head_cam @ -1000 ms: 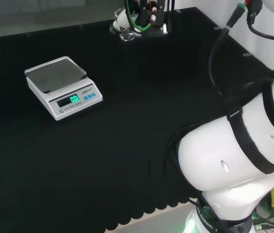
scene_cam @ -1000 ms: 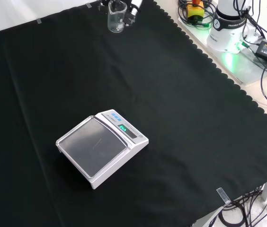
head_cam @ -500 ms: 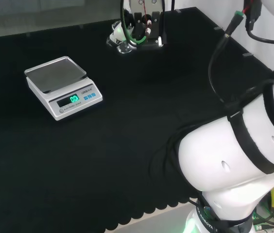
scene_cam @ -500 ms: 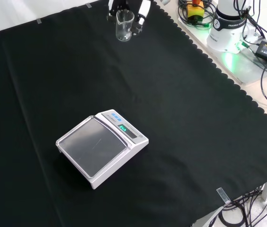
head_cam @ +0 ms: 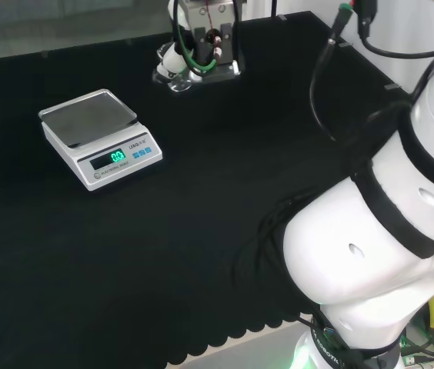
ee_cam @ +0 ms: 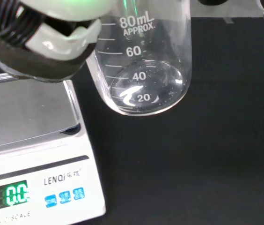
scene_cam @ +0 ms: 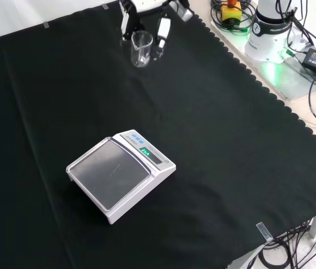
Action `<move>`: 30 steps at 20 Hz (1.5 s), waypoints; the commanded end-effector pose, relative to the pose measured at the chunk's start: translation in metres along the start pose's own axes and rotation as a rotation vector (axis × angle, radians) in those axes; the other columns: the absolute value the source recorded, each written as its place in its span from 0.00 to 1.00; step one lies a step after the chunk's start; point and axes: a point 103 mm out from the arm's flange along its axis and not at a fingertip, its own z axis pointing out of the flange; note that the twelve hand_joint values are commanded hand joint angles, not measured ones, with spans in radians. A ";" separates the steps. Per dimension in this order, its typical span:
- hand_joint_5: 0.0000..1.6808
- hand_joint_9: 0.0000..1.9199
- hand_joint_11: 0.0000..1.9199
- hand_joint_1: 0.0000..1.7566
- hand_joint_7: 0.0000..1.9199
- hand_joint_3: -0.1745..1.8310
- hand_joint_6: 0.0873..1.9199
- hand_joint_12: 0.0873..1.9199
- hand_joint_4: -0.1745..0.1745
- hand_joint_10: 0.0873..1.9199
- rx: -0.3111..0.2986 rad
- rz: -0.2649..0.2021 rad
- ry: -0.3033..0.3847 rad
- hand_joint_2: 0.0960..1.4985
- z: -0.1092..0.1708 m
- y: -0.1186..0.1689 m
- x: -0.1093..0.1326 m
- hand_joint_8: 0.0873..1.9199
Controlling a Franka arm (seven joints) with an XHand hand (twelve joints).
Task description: Put the beaker on the electronic balance.
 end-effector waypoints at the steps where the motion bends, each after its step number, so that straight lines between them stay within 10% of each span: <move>1: 0.92 1.00 0.88 0.70 0.97 0.41 0.02 0.25 0.00 0.00 -0.026 -0.081 -0.006 0.35 0.023 0.049 0.059 0.00; 10: 0.92 1.00 0.88 0.70 0.97 0.42 0.02 0.25 0.00 0.00 0.076 -0.048 0.207 0.35 0.047 0.100 0.139 0.00; 22: 0.92 1.00 0.88 0.70 0.97 0.42 0.02 0.26 0.00 0.00 0.085 -0.068 0.126 0.34 0.065 0.126 0.225 0.00; 30: 0.93 1.00 0.88 0.70 0.97 0.42 0.02 0.26 0.00 0.00 0.137 -0.037 0.114 0.34 0.093 0.134 0.212 0.00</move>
